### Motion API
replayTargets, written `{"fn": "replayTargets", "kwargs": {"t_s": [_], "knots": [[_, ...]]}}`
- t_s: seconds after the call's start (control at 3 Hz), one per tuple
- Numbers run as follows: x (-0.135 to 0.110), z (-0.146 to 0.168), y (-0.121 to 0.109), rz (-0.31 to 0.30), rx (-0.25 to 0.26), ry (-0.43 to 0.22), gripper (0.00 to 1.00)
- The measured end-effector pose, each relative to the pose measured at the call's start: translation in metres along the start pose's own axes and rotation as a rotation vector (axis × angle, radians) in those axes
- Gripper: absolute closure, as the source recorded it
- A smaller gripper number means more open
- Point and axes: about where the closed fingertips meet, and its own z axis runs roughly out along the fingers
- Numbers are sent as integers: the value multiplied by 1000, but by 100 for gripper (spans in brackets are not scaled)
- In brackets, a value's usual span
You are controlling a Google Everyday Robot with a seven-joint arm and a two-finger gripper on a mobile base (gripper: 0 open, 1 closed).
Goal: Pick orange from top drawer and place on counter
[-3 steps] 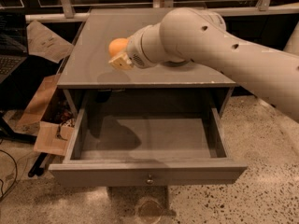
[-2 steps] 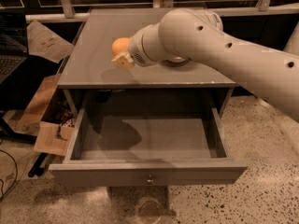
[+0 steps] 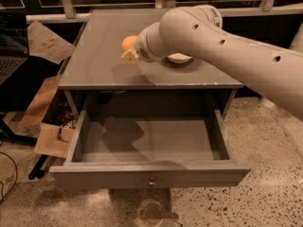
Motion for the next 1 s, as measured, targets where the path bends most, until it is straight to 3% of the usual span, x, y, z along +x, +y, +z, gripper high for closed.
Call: {"fn": "replayTargets", "kwargs": {"t_s": [0.67, 1.0], "knots": [[26, 14, -26, 73, 37, 83, 100], [26, 14, -26, 74, 37, 86, 82]]}}
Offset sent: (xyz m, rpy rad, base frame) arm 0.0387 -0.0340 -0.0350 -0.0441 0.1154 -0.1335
